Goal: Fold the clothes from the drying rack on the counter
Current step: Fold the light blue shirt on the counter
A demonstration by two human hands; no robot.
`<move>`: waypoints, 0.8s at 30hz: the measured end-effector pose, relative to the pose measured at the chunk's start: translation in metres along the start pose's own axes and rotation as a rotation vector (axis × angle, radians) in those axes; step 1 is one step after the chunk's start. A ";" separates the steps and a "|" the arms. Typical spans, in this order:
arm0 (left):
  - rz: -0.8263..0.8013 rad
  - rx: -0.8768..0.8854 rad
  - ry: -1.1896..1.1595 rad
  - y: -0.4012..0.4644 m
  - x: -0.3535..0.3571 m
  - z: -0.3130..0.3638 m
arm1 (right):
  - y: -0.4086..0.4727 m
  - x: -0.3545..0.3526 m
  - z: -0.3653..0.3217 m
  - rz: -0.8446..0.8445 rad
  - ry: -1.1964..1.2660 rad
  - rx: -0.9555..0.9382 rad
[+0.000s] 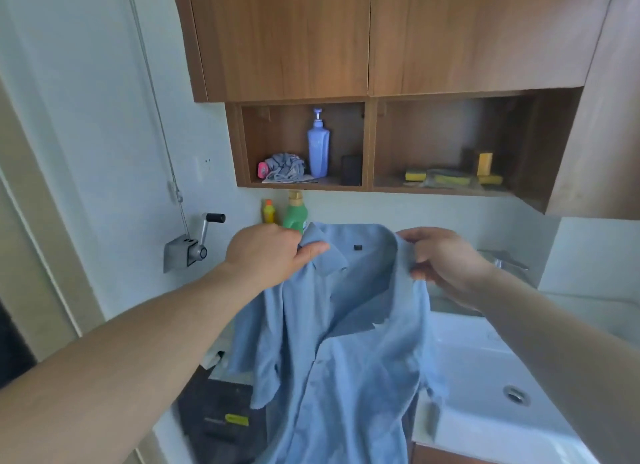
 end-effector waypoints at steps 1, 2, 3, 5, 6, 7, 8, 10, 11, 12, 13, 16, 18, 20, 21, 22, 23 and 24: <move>-0.013 0.006 0.024 0.005 0.009 -0.001 | 0.011 0.000 0.006 -0.035 0.000 0.014; -0.025 0.013 0.034 0.011 0.019 -0.002 | 0.022 0.003 0.013 -0.079 0.009 0.037; -0.030 0.013 0.029 0.015 0.024 -0.004 | 0.028 0.005 0.017 -0.122 0.023 0.061; -0.039 0.036 0.021 0.028 0.042 -0.009 | 0.047 0.012 0.026 -0.187 0.084 0.136; -0.033 0.062 0.026 0.033 0.049 -0.010 | 0.054 0.014 0.029 -0.202 0.111 0.164; -0.036 0.089 0.033 0.038 0.058 -0.012 | 0.063 0.015 0.031 -0.204 0.120 0.182; -0.039 0.113 0.042 0.045 0.070 -0.015 | 0.075 0.017 0.035 -0.192 0.104 0.191; -0.035 0.160 0.036 0.061 0.098 -0.021 | 0.102 0.025 0.041 -0.157 0.049 0.179; -0.034 0.189 0.025 0.070 0.113 -0.022 | 0.117 0.030 0.045 -0.133 0.027 0.175; -0.033 0.217 0.014 0.073 0.122 -0.021 | 0.126 0.033 0.047 -0.106 0.007 0.176; -0.039 0.257 -0.006 0.080 0.137 -0.022 | 0.139 0.038 0.051 -0.066 -0.013 0.187; -0.067 0.371 -0.082 0.094 0.183 -0.026 | 0.179 0.053 0.062 0.035 -0.122 0.195; -0.074 0.405 -0.104 0.107 0.215 -0.033 | 0.205 0.062 0.075 0.101 -0.194 0.186; -0.064 0.369 -0.123 0.120 0.242 -0.041 | 0.221 0.069 0.089 0.157 -0.222 0.184; -0.064 0.346 -0.124 0.127 0.256 -0.044 | 0.229 0.074 0.099 0.172 -0.217 0.195; -0.052 0.341 -0.110 0.131 0.269 -0.045 | 0.234 0.078 0.108 0.178 -0.199 0.213; -0.039 0.350 -0.091 0.135 0.280 -0.045 | 0.240 0.083 0.118 0.189 -0.171 0.242; -0.036 0.362 -0.075 0.139 0.294 -0.044 | 0.246 0.086 0.128 0.208 -0.145 0.282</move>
Point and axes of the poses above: each hand's wrist, its own y-axis towards the middle knuckle, its own x-axis out of the palm, z = x × y, the point moved 8 cm from there along y, towards the middle knuckle, and after that the axes turned 9 degrees about z, right-handed, at the moved point
